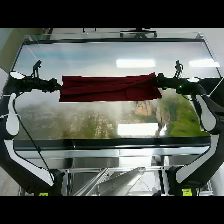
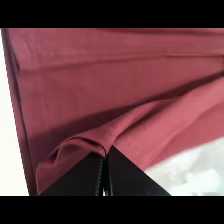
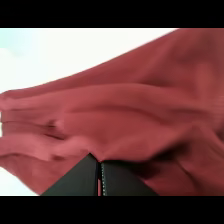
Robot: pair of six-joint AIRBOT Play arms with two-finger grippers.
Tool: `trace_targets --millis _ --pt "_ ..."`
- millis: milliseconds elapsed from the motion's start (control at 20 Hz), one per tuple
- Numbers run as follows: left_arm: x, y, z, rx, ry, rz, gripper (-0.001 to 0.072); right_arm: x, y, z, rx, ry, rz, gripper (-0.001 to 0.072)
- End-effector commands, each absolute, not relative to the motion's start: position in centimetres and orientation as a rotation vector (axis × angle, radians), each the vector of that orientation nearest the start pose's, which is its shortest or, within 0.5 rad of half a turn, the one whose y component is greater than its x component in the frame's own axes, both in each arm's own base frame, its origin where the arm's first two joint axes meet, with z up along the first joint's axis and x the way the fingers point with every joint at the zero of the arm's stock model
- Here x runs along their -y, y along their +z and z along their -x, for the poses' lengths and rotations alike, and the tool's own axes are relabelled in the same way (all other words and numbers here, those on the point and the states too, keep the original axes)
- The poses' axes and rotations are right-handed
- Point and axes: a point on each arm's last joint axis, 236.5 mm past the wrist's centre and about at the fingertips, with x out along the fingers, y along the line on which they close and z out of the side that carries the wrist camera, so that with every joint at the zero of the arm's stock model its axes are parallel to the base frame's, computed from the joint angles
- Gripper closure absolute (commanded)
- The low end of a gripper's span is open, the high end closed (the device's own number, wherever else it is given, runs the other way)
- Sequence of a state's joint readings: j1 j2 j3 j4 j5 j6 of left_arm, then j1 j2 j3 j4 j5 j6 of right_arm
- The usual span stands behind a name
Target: Fold the shirts.
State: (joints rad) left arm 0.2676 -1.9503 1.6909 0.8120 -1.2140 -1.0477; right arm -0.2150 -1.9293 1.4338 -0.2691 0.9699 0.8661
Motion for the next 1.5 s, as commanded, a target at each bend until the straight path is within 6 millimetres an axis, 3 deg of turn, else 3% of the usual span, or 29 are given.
trace_targets --millis 0,50,100,200,300,400,500,650,850,1100,1150,1200,1300,1400,1450 --pt "2.0 -9.0 -53.8 -1.211 -0.519 0.462 0.0676 -7.0 -8.5 -55.4 -0.952 0.494 -0.815 0.0691" --pt "1.9 -9.3 -53.9 -1.221 -0.521 0.469 0.0588 -6.7 -8.6 -55.4 -0.947 0.501 -0.784 0.0625" --pt "1.4 -9.0 -54.4 -1.218 -0.507 0.486 0.0418 -6.1 -8.1 -55.7 -0.932 0.509 -0.763 0.0487" --pt "-0.2 -7.0 -55.8 -1.17 -0.474 0.498 0.0418 -4.6 -5.6 -56.6 -0.882 0.539 -0.741 0.0441" --pt "-2.7 -3.2 -57.2 -1.106 -0.442 0.505 0.0418 -1.9 -2.9 -57.6 -0.83 0.531 -0.719 0.0045" --pt "-5.1 0.2 -57.8 -1.04 -0.403 0.511 0.0418 1.2 -2.6 -57.9 -0.855 0.454 -0.716 0.0008" --pt "-7.2 2.4 -58.1 -0.965 -0.337 0.516 0.0418 2.6 -4.2 -57.2 -0.917 0.398 -0.699 0.0003" --pt "-8.3 3.6 -57.4 -0.925 -0.283 0.527 0.0418 0.7 -7.1 -55.7 -1.018 0.442 -0.725 0.0002" --pt "-6.9 4.5 -56.4 -0.951 -0.322 0.515 0.0418 -2.9 -9.8 -55.1 -1.092 0.492 -0.735 0.0002" --pt "-3.6 4.4 -56.1 -0.987 -0.388 0.486 0.0425 -7.6 -10.9 -55.0 -1.129 0.544 -0.694 0.0014" --pt "-2.6 4.4 -56.1 -0.992 -0.406 0.475 0.0425 -8.3 -11.0 -55.1 -1.126 0.549 -0.692 0.0175" --pt "-1.6 4.4 -56.1 -0.998 -0.422 0.466 0.0425 -8.7 -11.0 -55.3 -1.121 0.548 -0.687 0.0461" --pt "0.9 4.3 -56.2 -1.009 -0.46 0.443 0.0425 -9.6 -10.2 -55.8 -1.096 0.559 -0.716 0.0701" --pt "3.7 3.8 -56.0 -1.034 -0.508 0.427 0.0463 -10.4 -8.8 -56.1 -1.077 0.588 -0.726 0.0698" --pt "5.8 3.2 -55.7 -1.061 -0.546 0.413 0.0706 -10.6 -7.7 -56.1 -1.066 0.603 -0.717 0.0698"
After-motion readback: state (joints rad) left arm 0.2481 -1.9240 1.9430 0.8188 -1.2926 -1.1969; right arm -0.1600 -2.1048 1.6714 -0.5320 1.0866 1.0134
